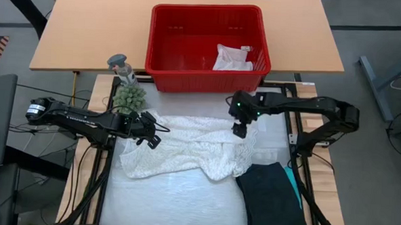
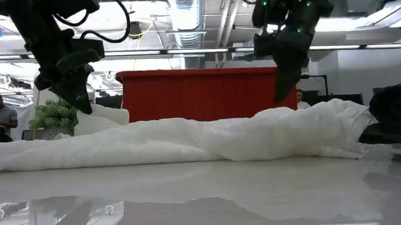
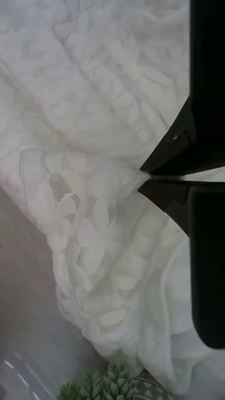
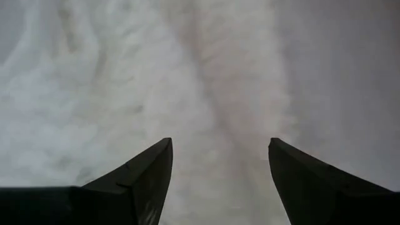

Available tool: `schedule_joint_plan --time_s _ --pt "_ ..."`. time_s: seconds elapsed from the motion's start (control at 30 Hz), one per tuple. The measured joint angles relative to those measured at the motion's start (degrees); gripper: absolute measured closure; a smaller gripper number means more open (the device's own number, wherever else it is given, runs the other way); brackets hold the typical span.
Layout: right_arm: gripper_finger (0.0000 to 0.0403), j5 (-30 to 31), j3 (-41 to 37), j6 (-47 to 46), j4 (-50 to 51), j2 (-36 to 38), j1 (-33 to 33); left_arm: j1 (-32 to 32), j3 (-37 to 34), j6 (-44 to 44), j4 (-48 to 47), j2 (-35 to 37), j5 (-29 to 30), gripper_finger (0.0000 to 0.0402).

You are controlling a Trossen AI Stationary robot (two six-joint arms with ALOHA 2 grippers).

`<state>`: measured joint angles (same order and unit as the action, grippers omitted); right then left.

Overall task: Fold Laundry from Bin
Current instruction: Fold the white t-shirt

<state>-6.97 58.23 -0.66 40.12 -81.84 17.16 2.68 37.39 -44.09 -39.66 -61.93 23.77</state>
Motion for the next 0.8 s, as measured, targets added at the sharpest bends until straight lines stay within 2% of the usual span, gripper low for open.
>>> schedule_joint_plan --time_s 0.07,0.27,0.4,0.53,0.7,0.73,0.8 --pt "0.0117 -2.1 0.0 1.7 0.4 -1.8 0.1 0.0 0.0 -0.1 0.0 0.0 0.0 0.0401" --pt "0.0118 -2.2 0.0 4.2 3.6 -6.6 -0.7 0.0 0.0 -0.2 0.0 0.0 -0.6 0.0401" --pt "0.0137 -3.3 0.0 4.2 4.4 -7.4 -1.1 0.0 0.0 -1.4 0.2 0.0 -0.7 0.0401" --pt "0.0209 -3.5 0.0 3.9 4.9 -7.4 -1.1 0.0 0.0 -1.8 0.2 0.0 -0.7 0.0401" --pt "0.0367 -3.5 0.0 3.7 6.8 -7.2 -1.8 0.0 0.0 -2.3 0.2 0.0 -1.0 0.0401" --pt "0.0379 -3.4 0.0 3.7 7.4 -6.8 -2.2 0.0 0.0 -2.3 0.2 0.0 -1.0 0.0401" --pt "0.0377 -1.4 0.8 2.3 8.7 -5.6 -3.3 0.0 0.0 -2.3 0.2 0.0 -1.0 0.0401"
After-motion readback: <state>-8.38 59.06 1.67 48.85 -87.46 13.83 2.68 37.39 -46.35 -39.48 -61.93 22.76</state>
